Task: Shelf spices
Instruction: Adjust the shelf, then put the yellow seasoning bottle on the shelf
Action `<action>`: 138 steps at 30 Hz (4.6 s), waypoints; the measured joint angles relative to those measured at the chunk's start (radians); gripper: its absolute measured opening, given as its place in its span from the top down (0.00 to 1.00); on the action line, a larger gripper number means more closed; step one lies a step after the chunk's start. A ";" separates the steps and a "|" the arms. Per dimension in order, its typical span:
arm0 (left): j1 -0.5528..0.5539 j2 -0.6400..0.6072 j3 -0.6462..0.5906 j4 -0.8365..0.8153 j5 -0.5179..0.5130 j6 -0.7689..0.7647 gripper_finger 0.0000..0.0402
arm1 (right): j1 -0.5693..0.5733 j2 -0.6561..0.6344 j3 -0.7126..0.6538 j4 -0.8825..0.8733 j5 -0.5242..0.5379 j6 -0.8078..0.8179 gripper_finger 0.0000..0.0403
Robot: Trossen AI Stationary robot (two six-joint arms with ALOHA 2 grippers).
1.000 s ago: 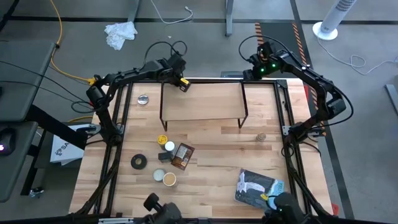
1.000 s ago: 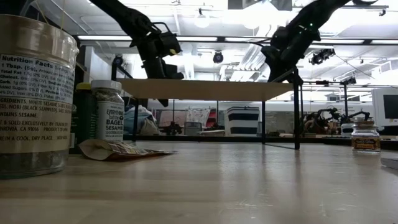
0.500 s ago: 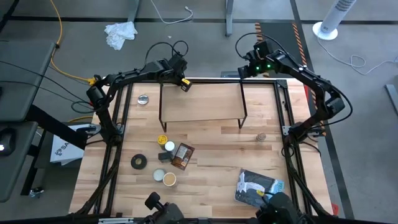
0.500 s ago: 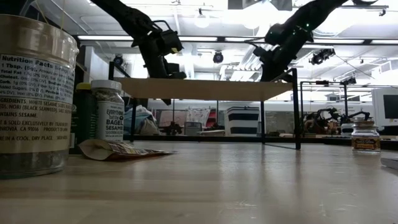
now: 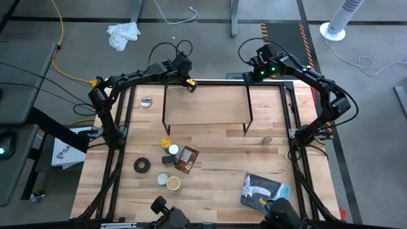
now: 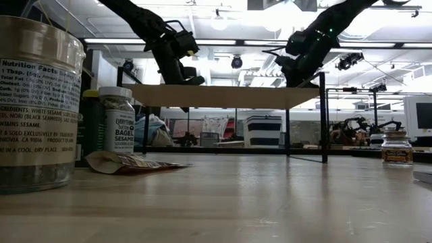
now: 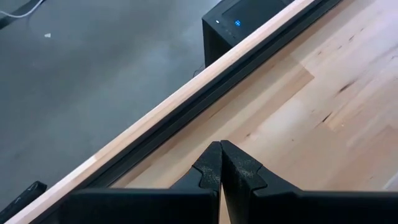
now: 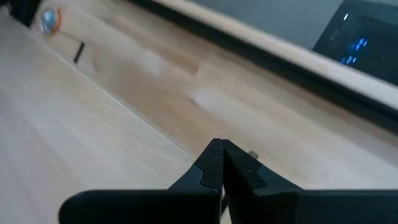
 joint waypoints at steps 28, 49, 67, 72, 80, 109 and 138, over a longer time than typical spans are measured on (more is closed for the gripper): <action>-0.402 -0.414 0.197 -0.296 0.235 0.322 0.91 | 0.215 -0.482 0.000 -0.041 0.072 -0.033 1.00; -1.027 -0.241 0.265 -0.381 0.181 0.017 0.30 | 0.572 -0.566 0.000 -0.112 0.240 0.078 1.00; -1.188 -0.166 0.258 -0.683 0.129 -0.286 0.30 | 0.592 -0.560 0.000 -0.144 0.238 -0.063 1.00; -1.254 -0.164 0.211 -0.666 0.122 -0.349 0.30 | 0.592 -0.560 0.000 -0.143 0.238 -0.074 1.00; -1.272 -0.159 0.161 -0.729 0.071 -0.359 0.30 | 0.593 -0.560 0.000 -0.119 0.235 -0.092 1.00; -1.119 -0.169 0.017 -0.688 0.068 -0.513 0.30 | 0.592 -0.560 0.000 -0.079 0.230 -0.092 1.00; -1.036 -0.440 -0.359 -0.543 0.039 -0.350 0.30 | 0.592 -0.495 -0.001 -0.076 0.244 -0.107 1.00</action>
